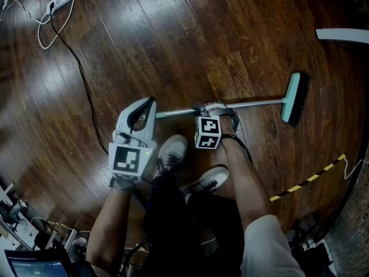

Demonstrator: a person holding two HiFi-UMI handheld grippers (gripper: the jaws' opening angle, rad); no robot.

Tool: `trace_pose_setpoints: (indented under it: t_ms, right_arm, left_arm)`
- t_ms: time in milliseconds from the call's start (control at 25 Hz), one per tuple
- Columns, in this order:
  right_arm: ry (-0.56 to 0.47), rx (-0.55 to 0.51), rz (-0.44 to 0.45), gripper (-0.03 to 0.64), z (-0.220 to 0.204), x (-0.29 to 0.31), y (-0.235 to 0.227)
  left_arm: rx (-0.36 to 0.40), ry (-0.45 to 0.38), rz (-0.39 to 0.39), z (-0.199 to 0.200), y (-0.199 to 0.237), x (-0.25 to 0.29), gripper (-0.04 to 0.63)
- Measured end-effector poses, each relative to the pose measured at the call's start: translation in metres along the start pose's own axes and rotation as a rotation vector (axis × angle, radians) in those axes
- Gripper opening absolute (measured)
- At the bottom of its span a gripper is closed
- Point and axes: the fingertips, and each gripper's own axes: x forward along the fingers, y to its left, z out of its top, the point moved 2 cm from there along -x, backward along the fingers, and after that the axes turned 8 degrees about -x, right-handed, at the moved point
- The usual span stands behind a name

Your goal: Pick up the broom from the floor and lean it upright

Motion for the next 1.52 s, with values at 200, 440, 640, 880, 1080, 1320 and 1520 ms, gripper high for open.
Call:
trace_pose_setpoints:
  t_ms: [200, 440, 640, 880, 1080, 1320, 1520]
  right_arm:
    - [0.009, 0.071, -0.089, 0.094, -0.013, -0.040, -0.019]
    - [0.002, 0.188, -0.229, 0.092, -0.027, -0.123, -0.043]
    - [-0.020, 0.321, -0.337, 0.094, -0.042, -0.212, -0.054]
    - [-0.069, 0.496, -0.518, 0.097, -0.068, -0.334, -0.060]
    - [-0.092, 0.645, -0.678, 0.094, -0.103, -0.433, -0.051]
    - [-0.134, 0.828, -0.824, 0.089, -0.152, -0.532, -0.025]
    - [-0.172, 0.980, -0.913, 0.091, -0.182, -0.587, 0.008]
  left_arm:
    - [0.011, -0.026, -0.009, 0.023, -0.011, -0.009, 0.001]
    - [0.012, -0.084, -0.014, 0.095, -0.035, -0.043, 0.002]
    - [0.045, -0.110, -0.045, 0.168, -0.068, -0.072, 0.002]
    - [0.100, -0.154, -0.118, 0.277, -0.122, -0.096, 0.002]
    - [0.157, -0.195, -0.193, 0.345, -0.178, -0.110, 0.002]
    - [0.204, -0.176, -0.285, 0.389, -0.253, -0.114, 0.002]
    - [0.224, -0.214, -0.360, 0.421, -0.313, -0.115, 0.002]
